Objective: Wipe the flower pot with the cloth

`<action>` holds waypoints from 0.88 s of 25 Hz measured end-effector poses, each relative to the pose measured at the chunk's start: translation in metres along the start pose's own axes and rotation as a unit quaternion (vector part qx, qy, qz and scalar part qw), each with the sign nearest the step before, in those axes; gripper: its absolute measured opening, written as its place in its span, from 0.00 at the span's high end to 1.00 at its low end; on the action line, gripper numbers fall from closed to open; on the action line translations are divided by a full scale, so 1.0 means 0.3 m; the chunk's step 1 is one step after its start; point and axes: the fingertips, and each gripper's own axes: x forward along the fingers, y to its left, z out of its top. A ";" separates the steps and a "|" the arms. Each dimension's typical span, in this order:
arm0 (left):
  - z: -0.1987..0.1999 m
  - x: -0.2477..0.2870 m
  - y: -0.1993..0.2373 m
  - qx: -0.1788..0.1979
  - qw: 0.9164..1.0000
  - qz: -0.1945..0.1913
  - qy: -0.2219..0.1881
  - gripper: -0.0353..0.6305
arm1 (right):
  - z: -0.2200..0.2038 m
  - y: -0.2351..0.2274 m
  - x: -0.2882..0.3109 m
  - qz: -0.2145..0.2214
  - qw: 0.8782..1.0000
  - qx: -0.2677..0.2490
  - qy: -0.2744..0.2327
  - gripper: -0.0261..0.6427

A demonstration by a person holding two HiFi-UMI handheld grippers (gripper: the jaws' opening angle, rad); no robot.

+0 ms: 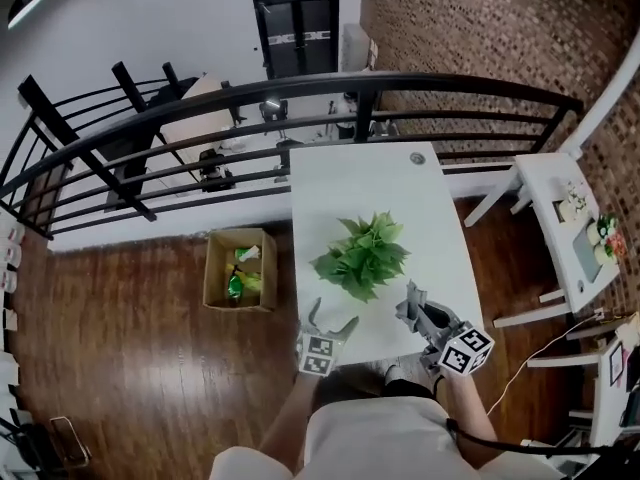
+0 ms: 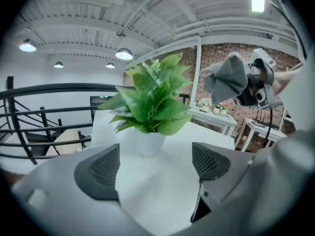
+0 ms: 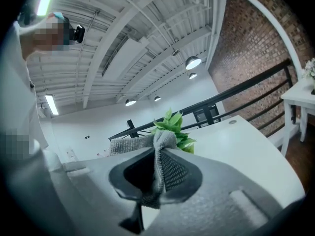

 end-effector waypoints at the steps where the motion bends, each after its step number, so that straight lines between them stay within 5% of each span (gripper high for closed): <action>1: 0.052 -0.051 -0.015 0.004 1.000 0.005 -0.016 0.25 | 0.005 0.020 0.011 0.005 1.000 -0.009 -0.001 0.94; 7: 0.302 -0.323 -0.204 0.017 0.986 0.090 -0.136 0.25 | 0.041 0.109 -0.107 0.042 0.995 -0.079 -0.039 0.94; 12: 0.337 -0.520 -0.524 0.003 0.968 0.153 -0.199 0.22 | 0.052 0.174 -0.489 0.070 0.980 -0.160 -0.095 0.94; 15: 0.405 -0.559 -0.694 -0.022 0.957 0.166 -0.235 0.24 | 0.058 0.111 -0.647 0.067 0.970 -0.217 -0.088 0.94; 22: 0.450 -0.650 -0.939 -0.021 0.952 0.186 -0.243 0.26 | 0.093 0.016 -0.921 -0.001 0.984 -0.151 -0.094 0.94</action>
